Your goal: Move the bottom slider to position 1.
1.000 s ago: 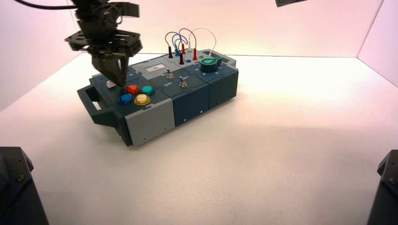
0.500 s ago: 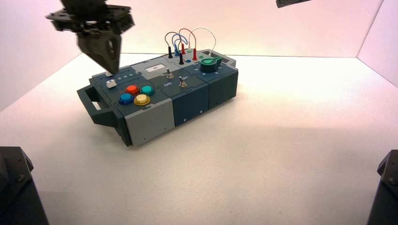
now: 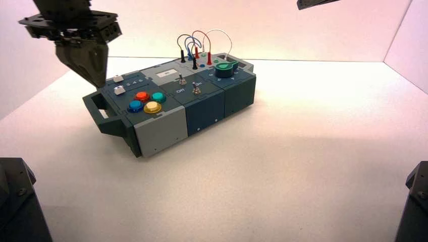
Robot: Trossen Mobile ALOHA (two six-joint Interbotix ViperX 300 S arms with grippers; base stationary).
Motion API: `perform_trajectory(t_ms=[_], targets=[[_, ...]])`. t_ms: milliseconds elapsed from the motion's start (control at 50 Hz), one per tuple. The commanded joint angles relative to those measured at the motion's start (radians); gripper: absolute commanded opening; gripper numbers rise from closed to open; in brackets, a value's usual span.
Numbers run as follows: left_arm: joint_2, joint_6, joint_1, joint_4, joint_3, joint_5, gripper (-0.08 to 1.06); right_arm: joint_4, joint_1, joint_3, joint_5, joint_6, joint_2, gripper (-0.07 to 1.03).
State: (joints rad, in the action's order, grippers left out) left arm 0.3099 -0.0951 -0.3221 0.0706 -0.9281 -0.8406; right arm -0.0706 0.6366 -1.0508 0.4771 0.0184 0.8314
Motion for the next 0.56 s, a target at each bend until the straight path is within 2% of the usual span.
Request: perform_trajectory(t_ms=[20,560], targets=[[0.021,0.002,0.020,-0.005,0.025,0.002,-0.03,-0.005,-0.002,0.031,-0.005,0.003,-0.003,-0.02],[0.035,0.002,0.035,-0.006,0.015,0.015,-0.03,-0.005,-0.002,0.023,0.003,0.003,-0.021,-0.02]])
